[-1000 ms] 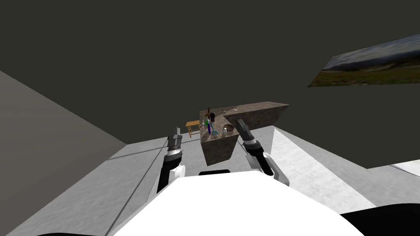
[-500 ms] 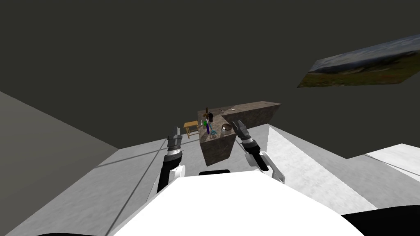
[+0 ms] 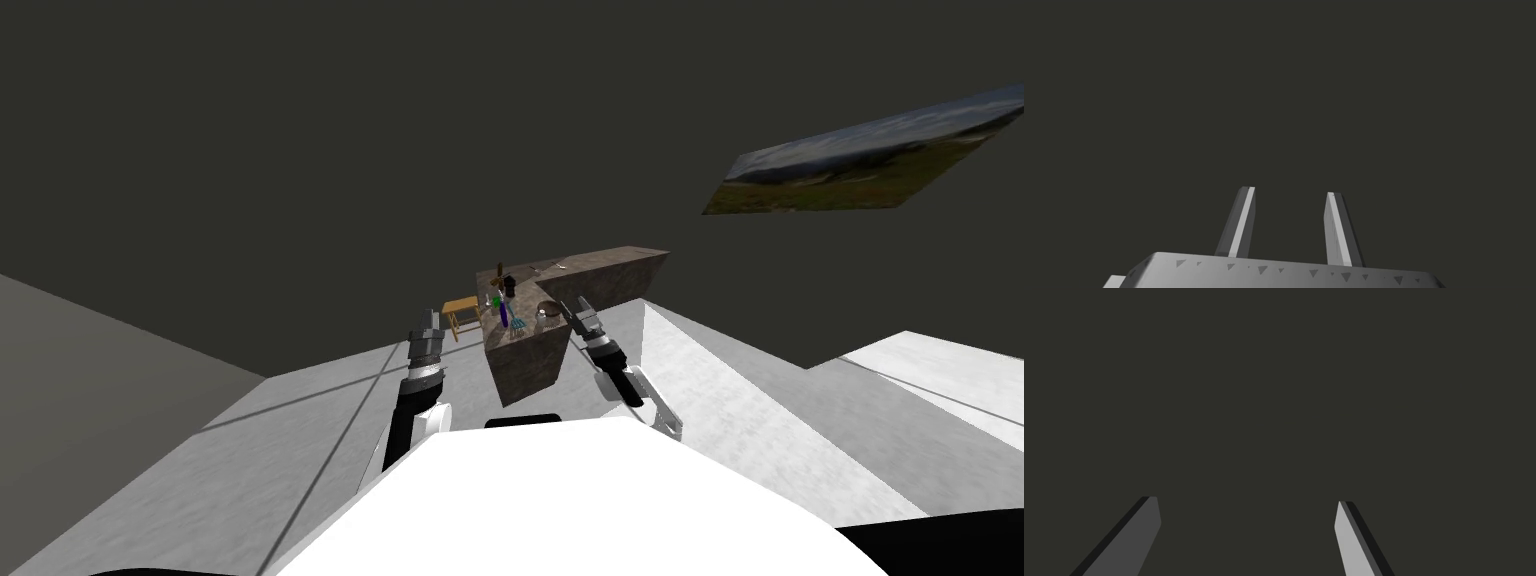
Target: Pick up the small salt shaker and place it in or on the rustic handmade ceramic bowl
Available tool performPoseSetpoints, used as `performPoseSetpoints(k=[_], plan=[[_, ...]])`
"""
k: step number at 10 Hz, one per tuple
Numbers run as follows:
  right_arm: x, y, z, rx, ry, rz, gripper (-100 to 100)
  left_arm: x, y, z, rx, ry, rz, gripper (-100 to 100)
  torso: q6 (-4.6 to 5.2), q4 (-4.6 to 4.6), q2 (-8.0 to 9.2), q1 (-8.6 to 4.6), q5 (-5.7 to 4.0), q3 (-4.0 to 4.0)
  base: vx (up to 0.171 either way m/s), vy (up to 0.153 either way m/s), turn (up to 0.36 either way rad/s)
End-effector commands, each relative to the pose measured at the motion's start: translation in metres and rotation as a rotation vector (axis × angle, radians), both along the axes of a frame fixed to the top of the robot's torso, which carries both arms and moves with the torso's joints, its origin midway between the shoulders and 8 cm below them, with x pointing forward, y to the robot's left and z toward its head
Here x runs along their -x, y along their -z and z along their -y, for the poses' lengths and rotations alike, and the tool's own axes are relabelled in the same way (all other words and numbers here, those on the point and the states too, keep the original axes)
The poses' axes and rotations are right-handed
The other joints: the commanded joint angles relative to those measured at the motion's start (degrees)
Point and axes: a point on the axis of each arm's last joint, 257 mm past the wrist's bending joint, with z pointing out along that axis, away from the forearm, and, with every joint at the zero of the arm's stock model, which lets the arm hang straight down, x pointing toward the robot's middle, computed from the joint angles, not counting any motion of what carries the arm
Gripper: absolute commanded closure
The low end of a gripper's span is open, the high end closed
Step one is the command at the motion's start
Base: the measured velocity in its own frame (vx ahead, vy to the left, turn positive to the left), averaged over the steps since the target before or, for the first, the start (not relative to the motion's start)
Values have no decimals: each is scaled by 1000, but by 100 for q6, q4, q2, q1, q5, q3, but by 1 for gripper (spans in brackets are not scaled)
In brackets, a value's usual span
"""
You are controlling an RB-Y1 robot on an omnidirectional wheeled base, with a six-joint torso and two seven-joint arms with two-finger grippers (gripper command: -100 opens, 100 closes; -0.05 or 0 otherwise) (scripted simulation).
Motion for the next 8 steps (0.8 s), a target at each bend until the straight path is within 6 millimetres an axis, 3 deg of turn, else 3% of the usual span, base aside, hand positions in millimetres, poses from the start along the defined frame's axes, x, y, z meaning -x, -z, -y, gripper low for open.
performPoseSetpoints(k=[1, 3, 4, 8], plan=[[-7, 14, 2, 60, 37, -14, -100, 0, 0, 0, 0, 0, 0, 0, 0, 0, 0, 0, 0, 0, 2, 18, -85], [-19, 36, 6, 139, 86, -44, -100, 0, 0, 0, 0, 0, 0, 0, 0, 0, -2, 1, 0, -1, 2, 31, -109], [-19, 36, 6, 143, 88, -43, -100, 0, 0, 0, 0, 0, 0, 0, 1, 0, -2, 4, 1, -1, 5, 25, -19], [-36, 80, 13, 261, 158, -110, -100, 0, 0, 0, 0, 0, 0, 0, -1, -1, -5, 1, 0, -3, 11, 23, -34]])
